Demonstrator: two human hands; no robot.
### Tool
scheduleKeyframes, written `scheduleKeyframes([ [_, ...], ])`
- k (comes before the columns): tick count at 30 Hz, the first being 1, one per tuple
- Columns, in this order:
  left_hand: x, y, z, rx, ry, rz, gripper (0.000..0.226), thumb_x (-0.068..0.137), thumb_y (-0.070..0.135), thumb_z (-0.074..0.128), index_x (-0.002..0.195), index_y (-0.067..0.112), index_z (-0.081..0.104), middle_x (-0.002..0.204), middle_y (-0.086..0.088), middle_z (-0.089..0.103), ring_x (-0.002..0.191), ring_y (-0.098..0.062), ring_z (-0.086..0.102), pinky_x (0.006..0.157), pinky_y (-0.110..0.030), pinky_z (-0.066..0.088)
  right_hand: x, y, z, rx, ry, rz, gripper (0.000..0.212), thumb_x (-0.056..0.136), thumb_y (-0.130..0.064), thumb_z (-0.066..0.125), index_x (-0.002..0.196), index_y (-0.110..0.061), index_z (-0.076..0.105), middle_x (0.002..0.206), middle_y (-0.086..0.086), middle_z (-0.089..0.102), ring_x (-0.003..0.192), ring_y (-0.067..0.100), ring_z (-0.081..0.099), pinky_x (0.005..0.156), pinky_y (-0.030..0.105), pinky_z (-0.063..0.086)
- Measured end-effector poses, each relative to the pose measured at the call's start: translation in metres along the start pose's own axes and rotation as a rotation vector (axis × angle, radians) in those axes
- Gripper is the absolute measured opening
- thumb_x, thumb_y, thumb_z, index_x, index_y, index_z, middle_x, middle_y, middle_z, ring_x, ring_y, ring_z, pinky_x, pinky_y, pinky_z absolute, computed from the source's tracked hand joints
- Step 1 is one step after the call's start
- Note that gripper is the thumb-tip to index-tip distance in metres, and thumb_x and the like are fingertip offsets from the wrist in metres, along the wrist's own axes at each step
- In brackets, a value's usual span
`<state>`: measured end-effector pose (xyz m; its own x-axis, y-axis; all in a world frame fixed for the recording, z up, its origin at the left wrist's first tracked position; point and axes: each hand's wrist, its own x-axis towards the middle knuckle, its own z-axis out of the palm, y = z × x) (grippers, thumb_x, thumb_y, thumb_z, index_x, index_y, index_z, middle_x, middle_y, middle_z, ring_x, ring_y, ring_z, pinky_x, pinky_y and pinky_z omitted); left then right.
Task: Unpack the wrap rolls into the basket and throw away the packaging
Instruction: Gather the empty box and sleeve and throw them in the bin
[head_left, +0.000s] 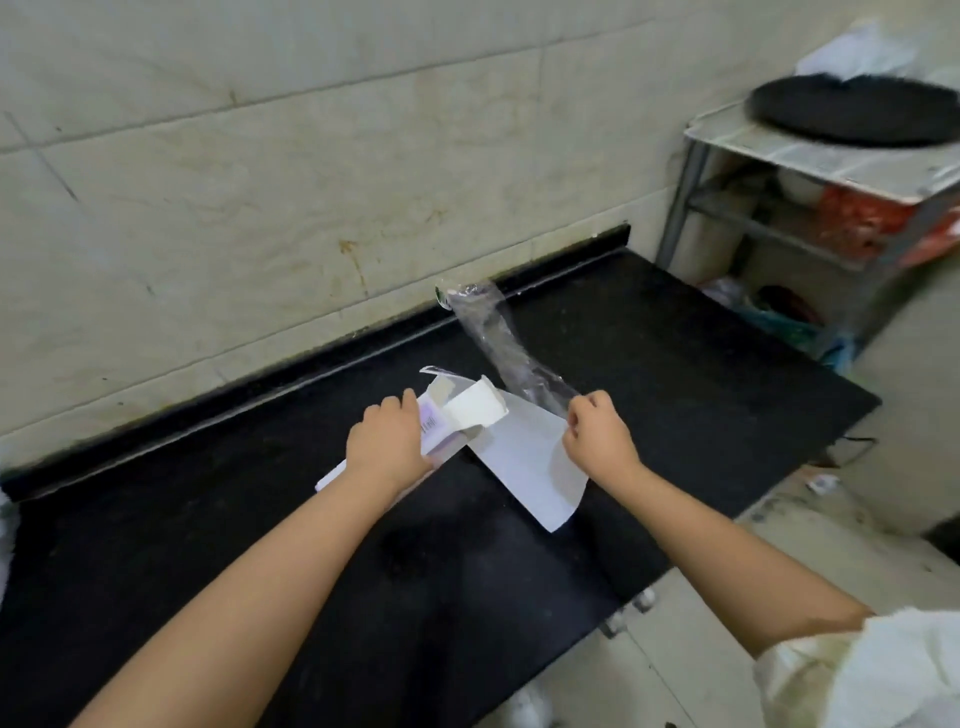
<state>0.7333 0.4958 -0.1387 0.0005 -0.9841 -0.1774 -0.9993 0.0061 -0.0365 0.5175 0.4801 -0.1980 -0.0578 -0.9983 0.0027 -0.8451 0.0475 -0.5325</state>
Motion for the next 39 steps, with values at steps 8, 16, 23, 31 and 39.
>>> scheduleKeyframes([
  [8, -0.018, 0.168, -0.025, 0.086, 0.119, 0.591, 0.075, 0.082, 0.056, 0.057, 0.135, 0.009, 0.034, 0.124, -0.010, 0.051, 0.110, -0.027, 0.052, 0.079, -0.034, 0.047, -0.142, 0.116, -0.115, 0.088, 0.381, 0.452, 0.018, 0.076, 0.005, 0.050, 0.077, -0.010, 0.040, 0.086, 0.014, 0.048, 0.080, 0.027, 0.045, 0.057, 0.029, 0.019],
  [16, -0.174, 0.411, 0.000, 0.123, 0.011, 1.173, 0.069, 0.079, 0.050, 0.065, 0.127, 0.008, 0.041, 0.126, -0.013, 0.051, 0.116, -0.030, 0.050, 0.090, -0.038, 0.046, -0.366, 0.250, -0.204, 0.099, 0.713, 0.970, 0.007, 0.076, 0.003, 0.054, 0.079, -0.003, 0.056, 0.091, 0.023, 0.060, 0.092, 0.036, 0.055, 0.069, 0.032, 0.036],
  [23, -0.320, 0.586, 0.041, 0.178, -0.080, 1.418, 0.066, 0.075, 0.048, 0.071, 0.121, 0.007, 0.046, 0.124, -0.013, 0.052, 0.114, -0.030, 0.052, 0.089, -0.037, 0.046, -0.550, 0.365, -0.250, 0.127, 0.899, 1.237, 0.012, 0.078, 0.003, 0.054, 0.086, 0.006, 0.062, 0.098, 0.025, 0.063, 0.094, 0.036, 0.056, 0.072, 0.032, 0.037],
  [31, -0.455, 0.727, 0.105, 0.288, -0.224, 1.523, 0.056, 0.072, 0.045, 0.074, 0.112, 0.010, 0.055, 0.116, -0.011, 0.060, 0.104, -0.028, 0.059, 0.078, -0.033, 0.048, -0.702, 0.462, -0.272, 0.146, 0.901, 1.476, 0.042, 0.079, 0.005, 0.050, 0.050, -0.016, 0.027, 0.061, 0.005, 0.035, 0.074, 0.025, 0.039, 0.051, 0.028, 0.012],
  [39, -0.507, 0.823, 0.177, 0.514, -0.352, 1.518, 0.066, 0.077, 0.046, 0.069, 0.129, 0.011, 0.048, 0.130, -0.013, 0.052, 0.119, -0.029, 0.052, 0.096, -0.036, 0.045, -0.755, 0.540, -0.256, 0.283, 0.779, 1.692, 0.022, 0.082, -0.002, 0.049, 0.099, 0.007, 0.059, 0.106, 0.027, 0.060, 0.096, 0.038, 0.055, 0.076, 0.037, 0.043],
])
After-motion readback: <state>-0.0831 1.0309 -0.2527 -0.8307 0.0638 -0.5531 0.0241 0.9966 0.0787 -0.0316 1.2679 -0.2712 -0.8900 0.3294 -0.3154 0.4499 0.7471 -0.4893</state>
